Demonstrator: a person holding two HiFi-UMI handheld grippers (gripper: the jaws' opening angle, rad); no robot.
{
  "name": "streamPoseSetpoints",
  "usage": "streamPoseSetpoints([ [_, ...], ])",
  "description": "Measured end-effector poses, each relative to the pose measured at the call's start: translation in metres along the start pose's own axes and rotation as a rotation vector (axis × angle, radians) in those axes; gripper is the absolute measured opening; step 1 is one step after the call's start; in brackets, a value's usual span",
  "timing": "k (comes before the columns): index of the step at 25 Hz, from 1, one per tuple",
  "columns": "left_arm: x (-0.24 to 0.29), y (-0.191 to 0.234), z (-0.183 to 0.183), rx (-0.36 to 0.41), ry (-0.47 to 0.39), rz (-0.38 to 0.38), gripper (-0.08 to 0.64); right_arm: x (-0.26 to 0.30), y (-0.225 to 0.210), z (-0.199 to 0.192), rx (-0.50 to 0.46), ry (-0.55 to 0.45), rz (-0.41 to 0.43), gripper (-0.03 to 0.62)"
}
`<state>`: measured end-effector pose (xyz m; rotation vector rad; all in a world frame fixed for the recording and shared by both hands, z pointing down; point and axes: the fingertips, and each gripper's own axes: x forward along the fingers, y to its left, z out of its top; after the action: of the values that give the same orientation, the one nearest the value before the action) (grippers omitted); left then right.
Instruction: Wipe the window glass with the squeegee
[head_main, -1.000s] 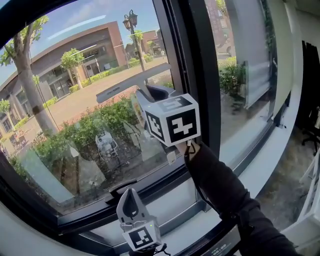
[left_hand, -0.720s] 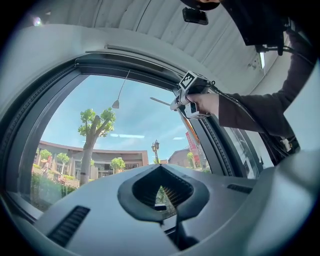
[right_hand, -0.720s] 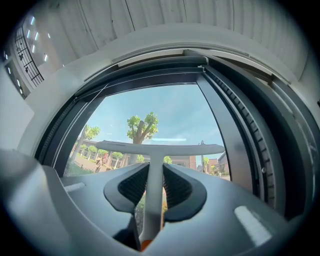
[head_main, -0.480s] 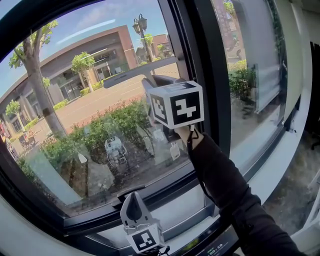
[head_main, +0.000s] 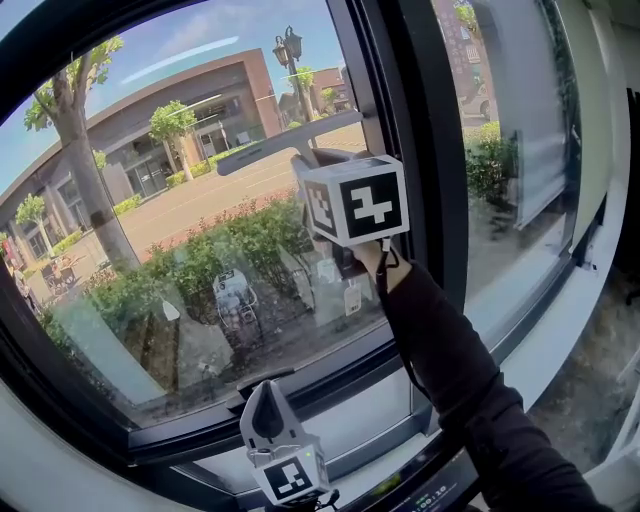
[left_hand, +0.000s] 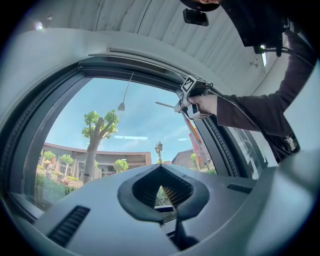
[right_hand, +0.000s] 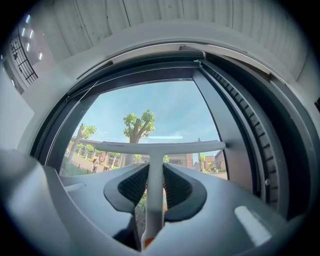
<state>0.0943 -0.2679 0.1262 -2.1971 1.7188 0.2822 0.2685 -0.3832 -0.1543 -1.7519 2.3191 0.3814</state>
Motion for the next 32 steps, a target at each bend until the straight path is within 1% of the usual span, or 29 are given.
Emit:
streamPoseSetpoints([
  [8, -0.008, -0.006, 0.003, -0.005, 0.004, -0.009, -0.005, -0.008, 0.001, -0.010, 0.002, 0.026, -0.031, 0.081],
  [14, -0.019, -0.007, 0.002, -0.003, 0.009, -0.017, -0.005, -0.018, 0.003, -0.028, 0.012, 0.048, -0.038, 0.081],
  [27, -0.031, -0.014, 0.007, 0.000, 0.020, -0.025, -0.005, -0.030, 0.000, -0.066, -0.003, 0.101, -0.047, 0.081],
  [32, -0.036, -0.014, 0.001, -0.001, 0.026, -0.023, -0.005, -0.034, 0.001, -0.089, 0.001, 0.124, -0.057, 0.081],
])
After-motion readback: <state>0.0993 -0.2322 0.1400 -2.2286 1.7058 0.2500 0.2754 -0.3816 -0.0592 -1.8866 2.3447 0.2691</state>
